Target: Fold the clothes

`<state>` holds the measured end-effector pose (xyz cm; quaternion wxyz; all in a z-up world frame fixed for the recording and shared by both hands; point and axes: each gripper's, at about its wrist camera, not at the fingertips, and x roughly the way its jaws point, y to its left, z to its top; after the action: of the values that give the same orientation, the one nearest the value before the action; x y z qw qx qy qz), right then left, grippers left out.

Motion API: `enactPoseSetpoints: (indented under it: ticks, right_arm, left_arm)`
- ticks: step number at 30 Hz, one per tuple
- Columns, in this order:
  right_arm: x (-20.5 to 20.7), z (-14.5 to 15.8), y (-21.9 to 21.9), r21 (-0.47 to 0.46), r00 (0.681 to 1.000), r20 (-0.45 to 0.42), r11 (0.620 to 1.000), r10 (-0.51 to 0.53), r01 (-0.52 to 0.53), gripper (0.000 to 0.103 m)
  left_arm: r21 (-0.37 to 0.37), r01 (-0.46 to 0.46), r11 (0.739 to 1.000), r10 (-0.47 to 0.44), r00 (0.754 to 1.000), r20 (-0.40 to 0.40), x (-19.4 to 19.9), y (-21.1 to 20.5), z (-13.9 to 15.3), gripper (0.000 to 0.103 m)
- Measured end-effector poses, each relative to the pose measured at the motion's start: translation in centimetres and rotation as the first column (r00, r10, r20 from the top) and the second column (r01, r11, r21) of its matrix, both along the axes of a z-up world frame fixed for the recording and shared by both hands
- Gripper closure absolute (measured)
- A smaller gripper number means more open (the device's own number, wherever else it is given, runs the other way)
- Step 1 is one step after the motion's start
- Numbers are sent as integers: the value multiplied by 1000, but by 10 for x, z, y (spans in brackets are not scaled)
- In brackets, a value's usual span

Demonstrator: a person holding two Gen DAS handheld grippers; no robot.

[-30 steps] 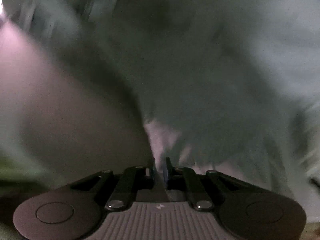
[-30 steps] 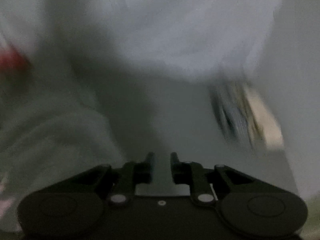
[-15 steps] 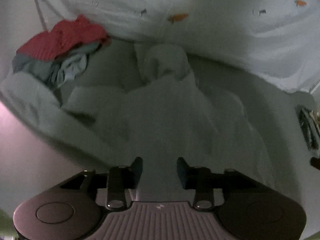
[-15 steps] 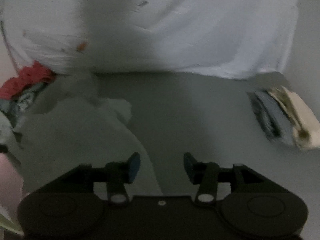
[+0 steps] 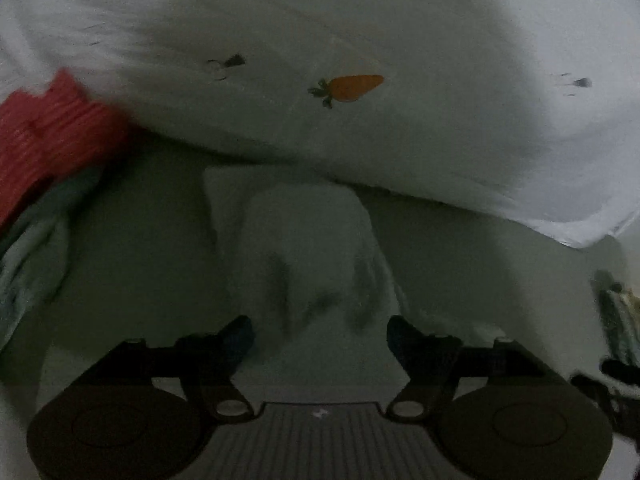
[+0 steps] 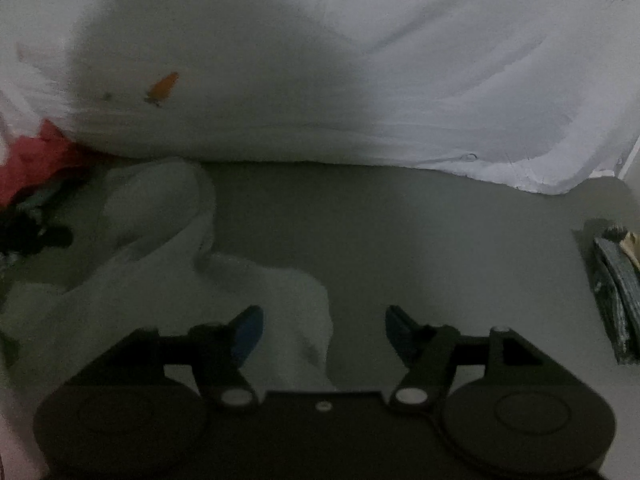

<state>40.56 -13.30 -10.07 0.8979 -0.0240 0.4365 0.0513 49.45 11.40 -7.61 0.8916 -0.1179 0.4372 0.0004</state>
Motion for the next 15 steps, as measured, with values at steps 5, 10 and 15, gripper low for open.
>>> enactPoseSetpoints:
  ticks: [5,10,15]
  right_arm:
    - [41,-27,15,-16,998,-57,1000,-11,10,34]
    - [49,-39,11,12,995,-98,1000,-1,2,34]
    - [38,-38,-3,-7,997,-76,1000,-19,18,38]
  left_arm:
    - [10,29,1000,-28,998,-60,95,-1,-47,25]
    - [-58,-78,995,71,990,-119,113,11,-69,101]
    - [-236,-240,942,212,967,-139,58,36,-45,102]
